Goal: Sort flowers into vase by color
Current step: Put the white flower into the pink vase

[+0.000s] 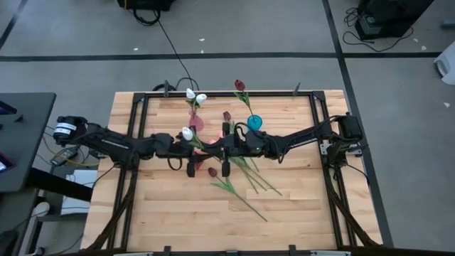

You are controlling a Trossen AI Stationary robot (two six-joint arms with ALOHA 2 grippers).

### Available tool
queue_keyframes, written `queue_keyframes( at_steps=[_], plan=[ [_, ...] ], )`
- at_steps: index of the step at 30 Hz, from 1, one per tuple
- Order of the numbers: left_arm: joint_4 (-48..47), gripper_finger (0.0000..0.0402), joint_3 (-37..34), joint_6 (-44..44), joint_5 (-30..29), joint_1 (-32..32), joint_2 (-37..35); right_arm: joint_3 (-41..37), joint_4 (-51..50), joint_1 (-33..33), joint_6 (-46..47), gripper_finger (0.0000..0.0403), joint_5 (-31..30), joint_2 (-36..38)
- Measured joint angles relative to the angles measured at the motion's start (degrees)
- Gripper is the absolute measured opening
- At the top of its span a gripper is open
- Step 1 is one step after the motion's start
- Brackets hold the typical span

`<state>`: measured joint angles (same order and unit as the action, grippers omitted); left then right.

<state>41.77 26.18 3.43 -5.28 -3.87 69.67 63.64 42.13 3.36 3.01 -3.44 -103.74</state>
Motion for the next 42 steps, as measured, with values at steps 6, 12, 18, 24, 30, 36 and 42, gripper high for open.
queue_keyframes(
  at_steps=[6,12,18,24,30,36,42],
  plan=[
    [-15.18,0.0085,5.43,-1.92,-0.11,0.01,-1.77,0.00,-1.50,0.18,-0.07,0.0018,-2.55,0.00],
    [-18.54,0.0015,6.49,-3.31,-0.56,0.07,-3.07,0.11,-2.69,0.26,-0.56,0.0018,-3.15,0.04],
    [-21.44,0.0011,6.51,-3.37,-0.76,0.10,-3.85,0.09,-3.58,0.26,-0.63,0.0027,-3.21,0.07],
    [-25.60,0.0009,6.49,-4.71,-2.97,0.12,-6.74,0.00,-6.97,0.26,-0.24,0.0078,-3.37,1.01],
    [-36.48,0.0009,6.46,-6.33,-7.10,1.64,-16.62,0.00,-14.75,0.28,-1.45,0.0125,-5.15,5.74],
    [-44.77,0.0009,6.44,-8.59,-13.69,5.42,-28.36,0.01,-21.96,0.26,-2.18,0.0133,-7.44,7.87],
    [-45.91,0.0009,6.44,-10.66,-13.87,11.11,-34.61,-0.85,-23.23,-0.14,-3.52,0.0133,-7.81,7.37]
  ],
)
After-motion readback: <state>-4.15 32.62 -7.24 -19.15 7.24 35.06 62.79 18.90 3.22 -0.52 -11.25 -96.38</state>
